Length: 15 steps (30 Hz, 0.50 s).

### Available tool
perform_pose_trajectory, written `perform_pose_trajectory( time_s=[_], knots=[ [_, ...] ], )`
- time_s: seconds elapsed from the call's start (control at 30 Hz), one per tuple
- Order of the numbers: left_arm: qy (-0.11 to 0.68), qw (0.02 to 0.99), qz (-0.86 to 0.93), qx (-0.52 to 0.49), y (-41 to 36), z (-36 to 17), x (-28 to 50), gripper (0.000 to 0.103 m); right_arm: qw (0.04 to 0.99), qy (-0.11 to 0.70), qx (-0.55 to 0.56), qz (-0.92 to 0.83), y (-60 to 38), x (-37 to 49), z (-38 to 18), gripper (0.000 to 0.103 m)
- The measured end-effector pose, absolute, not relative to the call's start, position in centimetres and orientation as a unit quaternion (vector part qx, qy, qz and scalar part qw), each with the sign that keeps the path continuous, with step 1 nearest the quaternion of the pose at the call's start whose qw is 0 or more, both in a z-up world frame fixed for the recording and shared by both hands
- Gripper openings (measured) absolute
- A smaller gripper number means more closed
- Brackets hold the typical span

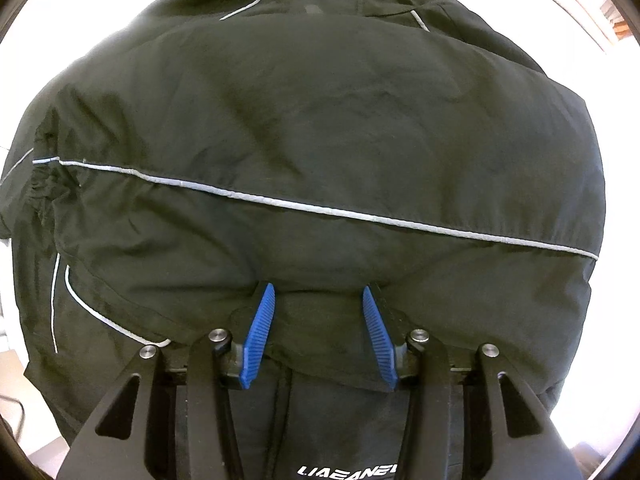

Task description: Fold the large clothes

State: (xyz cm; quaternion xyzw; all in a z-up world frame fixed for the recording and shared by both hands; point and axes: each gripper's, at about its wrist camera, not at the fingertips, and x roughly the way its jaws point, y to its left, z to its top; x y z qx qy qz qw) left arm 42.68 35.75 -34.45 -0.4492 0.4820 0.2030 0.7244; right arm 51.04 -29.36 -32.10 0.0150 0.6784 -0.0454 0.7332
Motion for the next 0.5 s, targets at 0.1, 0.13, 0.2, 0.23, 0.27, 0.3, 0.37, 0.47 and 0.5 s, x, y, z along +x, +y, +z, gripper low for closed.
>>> perform_pose_trajectory(
  time_s=[0.1,0.13,0.2,0.23,0.27,0.3,0.37,0.47,0.5],
  knots=[
    [0.472,0.737,0.197,-0.443,36.0,-34.8,44.1,0.066,0.731,0.68,0.01,-0.048,-28.6,51.3,-32.2,0.051],
    [0.474,0.74,0.192,-0.436,36.0,-34.8,44.6,0.066,0.731,0.681,0.009,-0.048,-28.3,51.3,-32.1,0.051],
    [0.479,0.75,0.184,-0.418,36.1,-35.0,45.7,0.053,0.729,0.683,0.006,-0.049,-27.9,51.5,-32.1,0.051],
    [0.487,0.755,0.184,-0.399,35.8,-34.9,46.7,0.047,0.729,0.683,0.004,-0.049,-27.6,51.6,-32.1,0.051],
    [0.492,0.759,0.185,-0.384,35.8,-34.7,47.0,0.044,0.729,0.683,0.003,-0.05,-27.4,51.8,-32.1,0.051],
    [0.493,0.765,0.186,-0.37,35.5,-34.5,47.3,0.033,0.729,0.683,0.003,-0.05,-27.3,51.9,-32.0,0.051],
    [0.488,0.781,0.183,-0.344,34.4,-33.1,47.7,0.02,0.729,0.683,0.004,-0.049,-27.1,52.0,-31.9,0.051],
    [0.466,0.817,0.173,-0.293,32.0,-29.3,47.6,0.017,0.73,0.682,0.004,-0.046,-26.9,52.2,-32.0,0.051],
    [0.457,0.828,0.162,-0.283,31.3,-28.0,47.3,0.016,0.731,0.681,0.005,-0.044,-26.9,51.9,-32.3,0.051]
  ],
)
